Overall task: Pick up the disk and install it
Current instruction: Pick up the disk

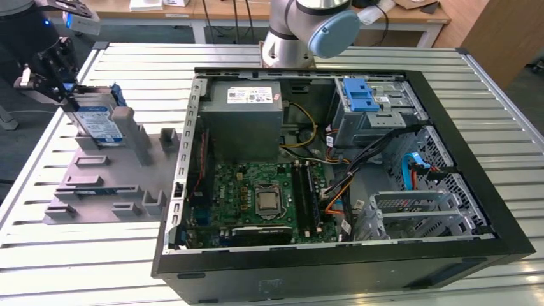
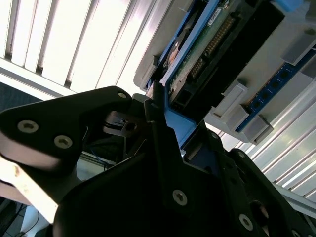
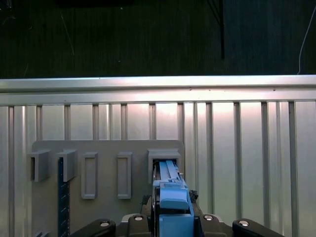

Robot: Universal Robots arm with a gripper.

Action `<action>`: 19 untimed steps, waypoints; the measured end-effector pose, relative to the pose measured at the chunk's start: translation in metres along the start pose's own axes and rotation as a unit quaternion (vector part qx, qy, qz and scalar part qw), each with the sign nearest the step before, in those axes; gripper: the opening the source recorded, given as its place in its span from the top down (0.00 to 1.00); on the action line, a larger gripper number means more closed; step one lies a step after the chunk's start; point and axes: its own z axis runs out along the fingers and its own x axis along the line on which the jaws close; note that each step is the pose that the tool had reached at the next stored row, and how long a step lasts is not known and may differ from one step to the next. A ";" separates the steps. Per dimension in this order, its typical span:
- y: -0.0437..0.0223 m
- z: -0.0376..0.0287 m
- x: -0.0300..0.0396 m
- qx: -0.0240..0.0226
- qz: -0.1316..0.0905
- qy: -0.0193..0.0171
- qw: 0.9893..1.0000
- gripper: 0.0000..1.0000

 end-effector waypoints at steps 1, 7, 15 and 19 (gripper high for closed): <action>0.0000 0.0000 0.0000 0.000 0.000 0.000 1.000 0.63; 0.0000 -0.0003 0.0000 0.000 0.000 0.000 1.000 0.63; 0.0000 -0.0073 -0.0001 0.000 0.000 0.000 1.000 0.63; 0.0001 -0.0111 -0.0002 0.000 0.000 0.000 1.000 0.63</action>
